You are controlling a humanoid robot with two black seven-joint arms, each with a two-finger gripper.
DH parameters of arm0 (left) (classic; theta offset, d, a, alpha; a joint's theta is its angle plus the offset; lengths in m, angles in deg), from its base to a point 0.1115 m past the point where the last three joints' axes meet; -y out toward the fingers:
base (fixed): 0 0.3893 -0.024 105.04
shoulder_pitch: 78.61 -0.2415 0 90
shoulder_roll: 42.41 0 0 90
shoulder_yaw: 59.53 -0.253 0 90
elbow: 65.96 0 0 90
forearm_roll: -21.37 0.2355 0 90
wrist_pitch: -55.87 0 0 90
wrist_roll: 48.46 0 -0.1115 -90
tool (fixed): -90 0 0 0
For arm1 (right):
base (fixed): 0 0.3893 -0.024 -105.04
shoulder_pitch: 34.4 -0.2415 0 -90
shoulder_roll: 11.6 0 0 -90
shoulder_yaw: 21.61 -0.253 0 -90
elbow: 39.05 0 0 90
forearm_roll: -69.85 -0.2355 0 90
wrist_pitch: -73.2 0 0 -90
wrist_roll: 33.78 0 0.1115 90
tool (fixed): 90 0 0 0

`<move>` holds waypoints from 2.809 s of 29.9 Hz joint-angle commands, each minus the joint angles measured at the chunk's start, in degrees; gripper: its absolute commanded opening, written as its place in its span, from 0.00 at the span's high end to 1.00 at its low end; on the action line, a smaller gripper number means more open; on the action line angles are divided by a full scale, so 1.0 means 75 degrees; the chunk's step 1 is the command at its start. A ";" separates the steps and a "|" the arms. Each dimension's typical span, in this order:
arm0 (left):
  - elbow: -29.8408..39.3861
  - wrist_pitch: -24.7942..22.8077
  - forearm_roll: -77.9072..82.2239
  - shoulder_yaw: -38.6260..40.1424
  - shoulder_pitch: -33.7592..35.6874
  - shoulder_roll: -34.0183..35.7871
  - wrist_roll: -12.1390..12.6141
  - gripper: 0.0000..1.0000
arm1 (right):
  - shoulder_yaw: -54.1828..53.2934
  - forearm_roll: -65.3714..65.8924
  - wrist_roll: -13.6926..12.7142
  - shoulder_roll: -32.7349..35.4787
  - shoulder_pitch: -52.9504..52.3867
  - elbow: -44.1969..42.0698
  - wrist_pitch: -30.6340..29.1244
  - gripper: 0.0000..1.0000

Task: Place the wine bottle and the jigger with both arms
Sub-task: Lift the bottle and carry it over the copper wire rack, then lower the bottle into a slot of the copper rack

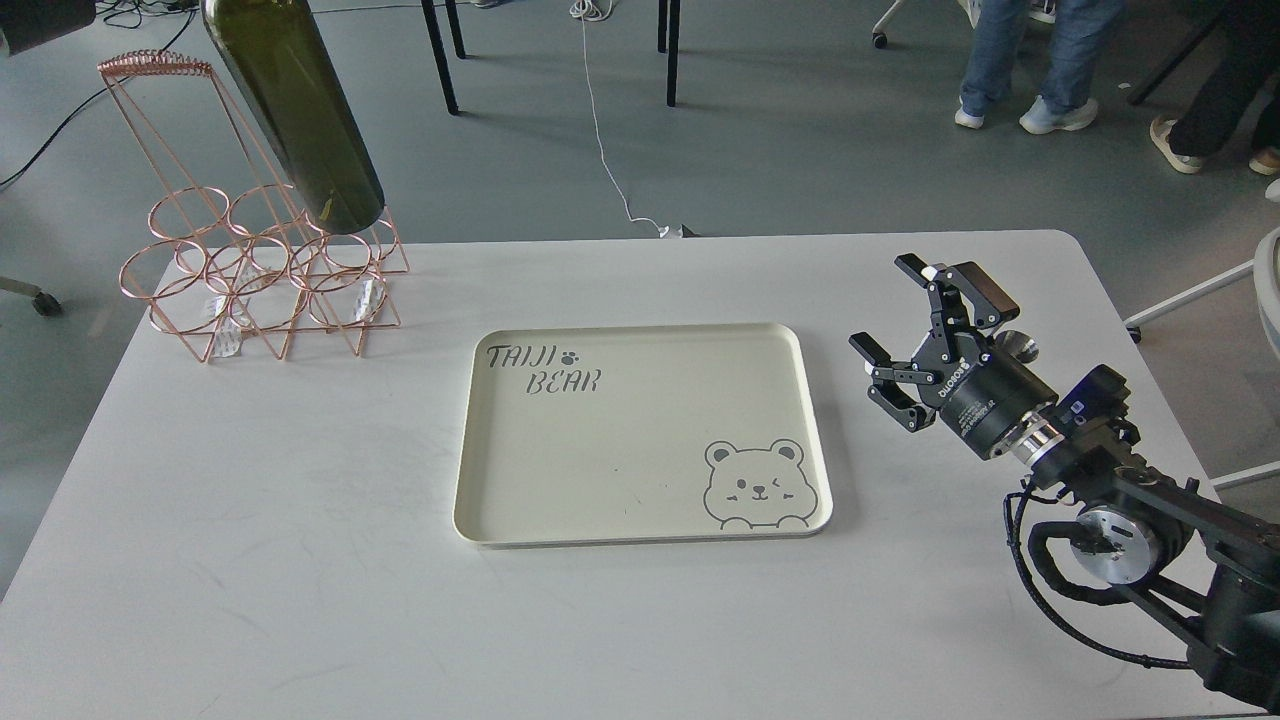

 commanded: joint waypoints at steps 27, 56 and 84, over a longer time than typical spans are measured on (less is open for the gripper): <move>-0.1387 0.0531 0.0079 -0.0608 -0.0009 -0.0573 -0.0002 0.94 | 0.0001 0.0011 0.0001 0.0008 0.0082 0.0000 -0.0007 0.01; -0.1728 0.0695 0.0079 -0.0878 -0.0009 -0.0831 -0.0002 0.92 | -0.0070 0.0058 0.0001 0.0008 0.0211 0.0012 0.0005 0.01; -0.1716 0.0613 0.0349 -0.0889 0.0026 -0.0749 -0.0002 0.91 | -0.0070 0.0069 0.0001 0.0008 0.0211 0.0012 -0.0007 0.01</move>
